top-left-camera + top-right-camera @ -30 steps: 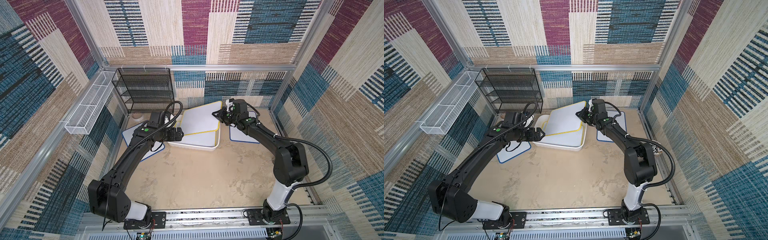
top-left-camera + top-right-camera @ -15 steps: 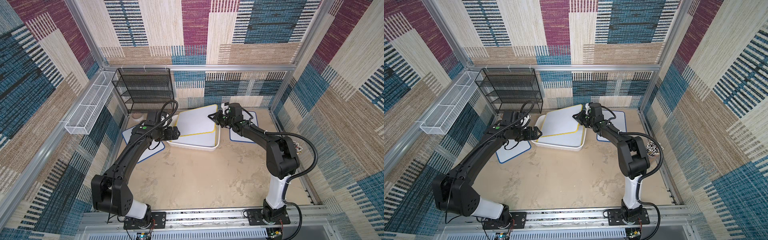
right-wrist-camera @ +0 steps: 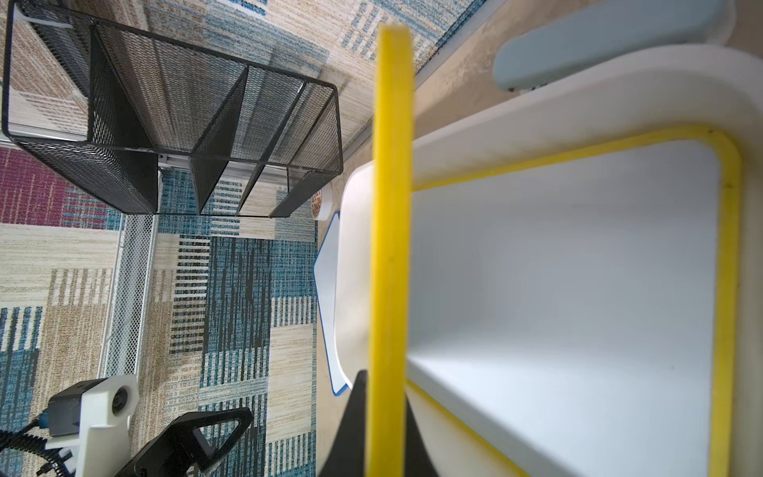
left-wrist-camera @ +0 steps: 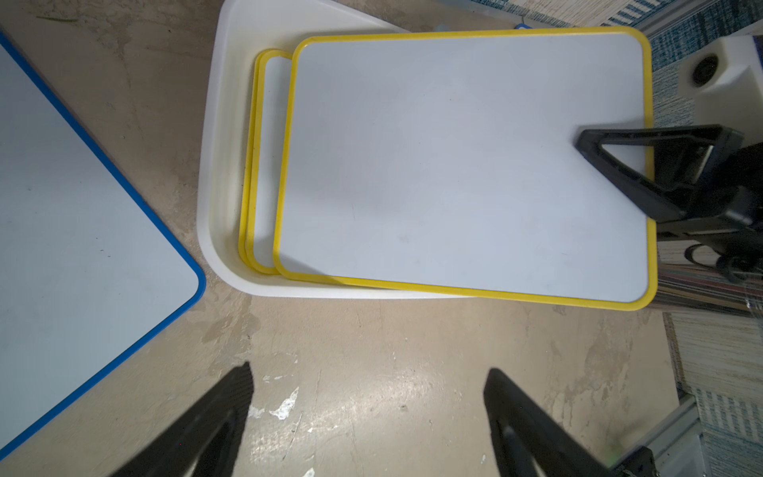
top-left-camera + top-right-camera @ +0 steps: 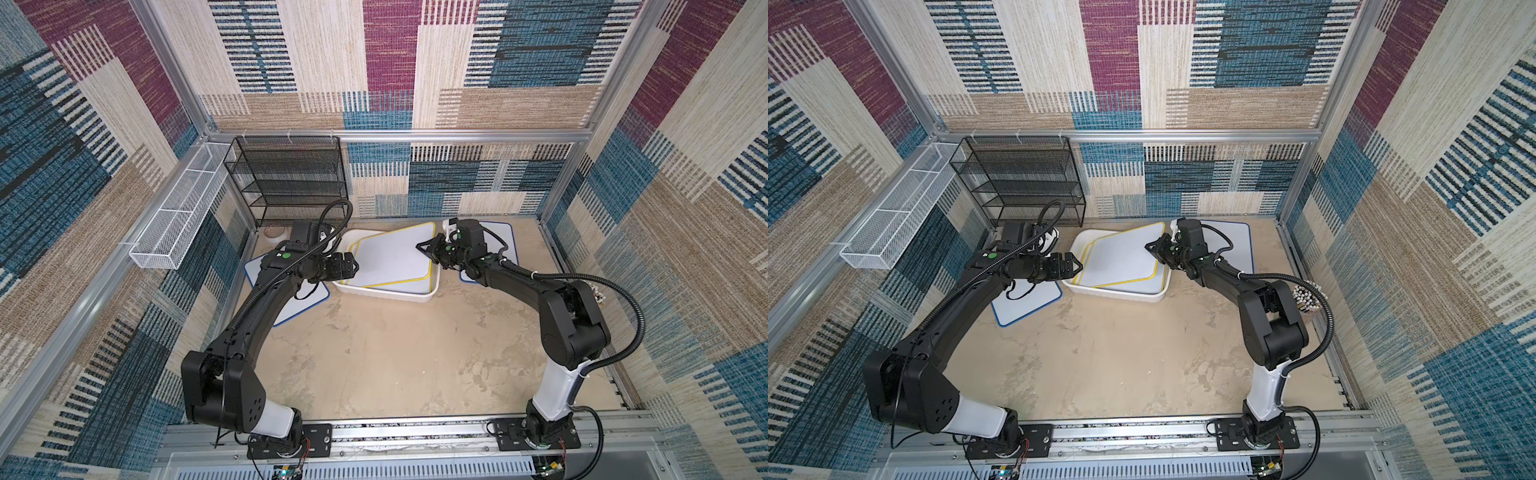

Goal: Put the whiteboard into the storage box
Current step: Place the whiteboard in the storage box.

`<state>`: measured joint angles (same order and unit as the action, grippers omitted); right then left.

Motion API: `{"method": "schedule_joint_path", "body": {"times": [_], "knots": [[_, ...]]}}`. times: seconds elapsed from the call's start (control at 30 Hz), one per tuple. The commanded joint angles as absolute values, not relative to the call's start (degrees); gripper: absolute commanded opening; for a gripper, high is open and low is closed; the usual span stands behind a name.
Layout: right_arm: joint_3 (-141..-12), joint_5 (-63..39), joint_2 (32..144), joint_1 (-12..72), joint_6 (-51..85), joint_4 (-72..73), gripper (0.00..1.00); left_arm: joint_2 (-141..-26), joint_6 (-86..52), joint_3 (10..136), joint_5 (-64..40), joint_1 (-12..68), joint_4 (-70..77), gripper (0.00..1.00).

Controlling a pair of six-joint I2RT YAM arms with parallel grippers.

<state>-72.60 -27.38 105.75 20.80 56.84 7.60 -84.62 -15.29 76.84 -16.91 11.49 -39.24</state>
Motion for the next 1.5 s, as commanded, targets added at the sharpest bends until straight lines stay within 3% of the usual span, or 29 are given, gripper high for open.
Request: {"method": "schedule_joint_path", "body": {"times": [0.0,0.53,0.87,1.13,1.23,1.47], "knots": [[-72.4,-27.1,105.8,21.2,58.3,13.9,0.01,-84.2,-14.9,76.7,-17.8,11.4,-38.1,0.91],[-71.7,-27.0,109.9,21.5,60.1,17.7,0.06,-84.1,-14.9,76.6,-18.2,11.3,-38.1,0.9],[-71.9,-28.0,112.4,21.5,57.8,15.6,0.24,-85.0,-15.0,76.6,-18.2,11.3,-38.3,0.91],[-74.2,-27.3,114.0,21.4,54.4,9.8,0.5,-85.9,-14.9,76.8,-17.8,11.3,-38.9,0.91],[-75.4,-26.2,114.2,21.2,52.7,7.0,0.66,-86.5,-15.0,77.1,-18.2,11.3,-39.1,0.91],[-76.8,-23.3,114.0,21.2,49.3,2.4,0.89,-86.8,-15.0,77.3,-17.7,11.3,-39.6,0.9]]}}
